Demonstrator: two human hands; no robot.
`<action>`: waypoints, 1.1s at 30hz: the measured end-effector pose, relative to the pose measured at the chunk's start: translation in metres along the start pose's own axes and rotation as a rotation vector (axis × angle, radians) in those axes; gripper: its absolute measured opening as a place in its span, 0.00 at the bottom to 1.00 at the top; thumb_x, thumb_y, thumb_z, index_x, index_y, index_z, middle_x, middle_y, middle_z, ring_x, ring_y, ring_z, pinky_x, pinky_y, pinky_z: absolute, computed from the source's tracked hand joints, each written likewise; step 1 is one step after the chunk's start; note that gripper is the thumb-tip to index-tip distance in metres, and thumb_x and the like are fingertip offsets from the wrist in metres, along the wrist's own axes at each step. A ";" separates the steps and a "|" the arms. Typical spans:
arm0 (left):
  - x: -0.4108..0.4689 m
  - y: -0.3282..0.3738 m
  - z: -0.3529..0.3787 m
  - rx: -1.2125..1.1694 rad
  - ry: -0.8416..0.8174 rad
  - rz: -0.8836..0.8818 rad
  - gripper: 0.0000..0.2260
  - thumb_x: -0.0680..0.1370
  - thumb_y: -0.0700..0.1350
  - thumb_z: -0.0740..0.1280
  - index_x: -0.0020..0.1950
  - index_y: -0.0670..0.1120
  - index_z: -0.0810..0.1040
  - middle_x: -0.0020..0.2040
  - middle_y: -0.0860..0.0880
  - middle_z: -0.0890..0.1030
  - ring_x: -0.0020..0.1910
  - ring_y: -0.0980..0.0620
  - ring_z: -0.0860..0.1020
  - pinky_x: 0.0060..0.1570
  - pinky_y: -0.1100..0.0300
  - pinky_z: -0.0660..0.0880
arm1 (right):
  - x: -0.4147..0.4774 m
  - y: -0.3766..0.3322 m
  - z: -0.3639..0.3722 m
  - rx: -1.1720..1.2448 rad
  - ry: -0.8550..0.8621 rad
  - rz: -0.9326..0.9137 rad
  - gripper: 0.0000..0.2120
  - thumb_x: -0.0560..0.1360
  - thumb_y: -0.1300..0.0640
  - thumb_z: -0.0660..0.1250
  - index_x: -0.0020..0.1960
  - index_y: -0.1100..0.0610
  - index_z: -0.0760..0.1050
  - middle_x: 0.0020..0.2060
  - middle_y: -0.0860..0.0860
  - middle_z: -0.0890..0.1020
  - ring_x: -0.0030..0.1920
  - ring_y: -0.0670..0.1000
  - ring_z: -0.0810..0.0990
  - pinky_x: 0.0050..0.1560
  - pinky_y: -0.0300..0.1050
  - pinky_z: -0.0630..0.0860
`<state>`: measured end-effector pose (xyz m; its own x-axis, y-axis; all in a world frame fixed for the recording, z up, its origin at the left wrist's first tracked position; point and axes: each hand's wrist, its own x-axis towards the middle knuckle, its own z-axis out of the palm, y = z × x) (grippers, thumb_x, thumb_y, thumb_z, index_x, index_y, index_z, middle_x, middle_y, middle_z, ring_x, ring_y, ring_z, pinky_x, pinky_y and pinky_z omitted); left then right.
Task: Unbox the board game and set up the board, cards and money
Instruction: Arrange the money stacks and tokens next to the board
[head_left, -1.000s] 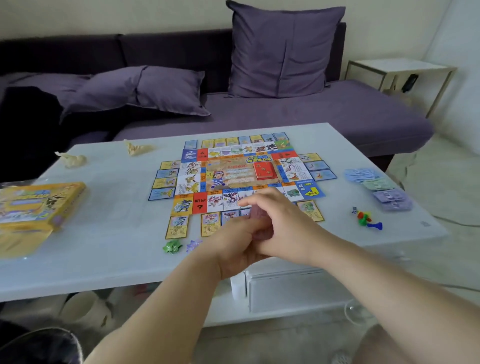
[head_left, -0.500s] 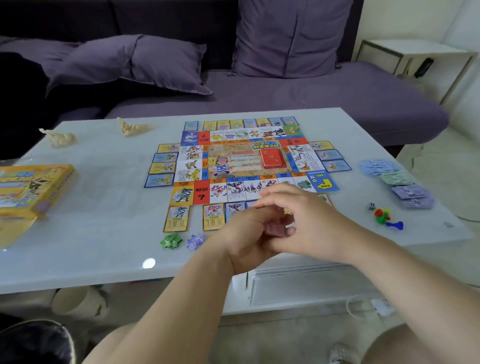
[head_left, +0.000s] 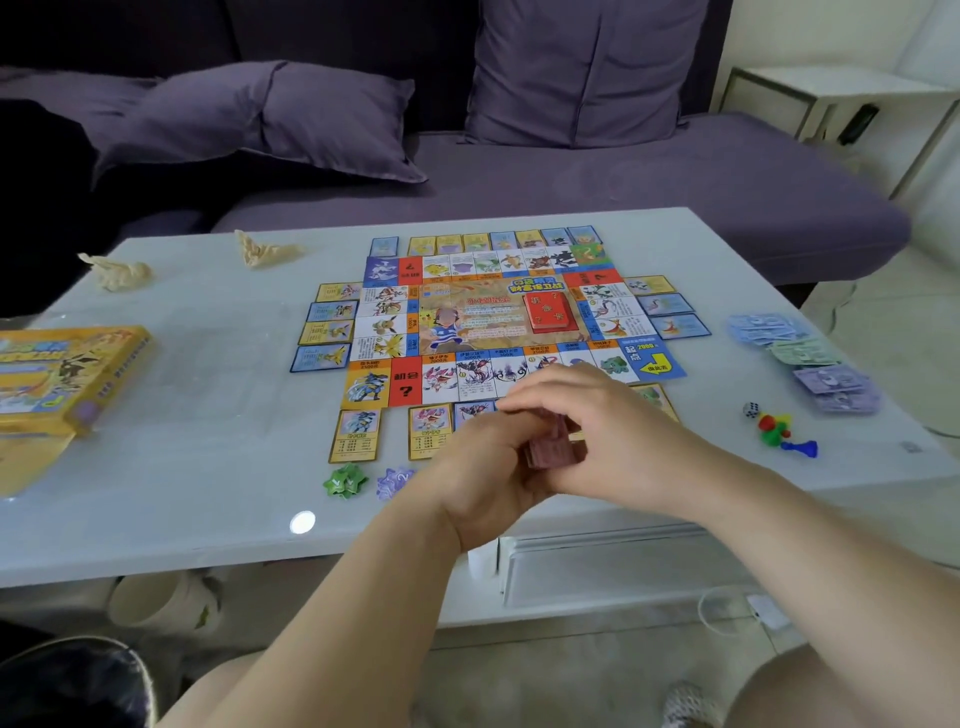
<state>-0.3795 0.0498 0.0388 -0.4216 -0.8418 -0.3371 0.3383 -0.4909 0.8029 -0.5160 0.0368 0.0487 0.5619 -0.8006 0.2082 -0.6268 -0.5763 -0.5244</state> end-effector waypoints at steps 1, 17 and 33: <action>0.001 -0.002 -0.001 0.087 0.049 0.043 0.10 0.79 0.33 0.56 0.48 0.40 0.76 0.40 0.48 0.81 0.40 0.55 0.80 0.40 0.61 0.77 | 0.000 0.000 0.002 -0.037 0.008 -0.006 0.25 0.65 0.59 0.75 0.62 0.51 0.76 0.55 0.42 0.77 0.56 0.43 0.71 0.59 0.32 0.66; -0.012 -0.005 -0.010 0.529 0.102 0.027 0.05 0.76 0.39 0.68 0.51 0.42 0.78 0.40 0.49 0.83 0.33 0.58 0.79 0.32 0.66 0.73 | -0.007 0.009 -0.007 0.502 0.043 0.572 0.07 0.68 0.57 0.76 0.40 0.53 0.77 0.30 0.48 0.82 0.33 0.47 0.78 0.37 0.40 0.74; -0.014 0.021 -0.023 -0.016 0.392 0.104 0.09 0.80 0.35 0.57 0.55 0.40 0.75 0.36 0.48 0.84 0.29 0.57 0.80 0.28 0.65 0.76 | -0.022 0.031 0.025 -0.057 0.127 0.557 0.07 0.72 0.59 0.67 0.39 0.48 0.75 0.32 0.41 0.76 0.38 0.45 0.76 0.35 0.37 0.70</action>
<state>-0.3465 0.0463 0.0493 -0.0330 -0.9075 -0.4187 0.3761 -0.3995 0.8360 -0.5338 0.0409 0.0070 0.0712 -0.9974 0.0129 -0.8397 -0.0669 -0.5389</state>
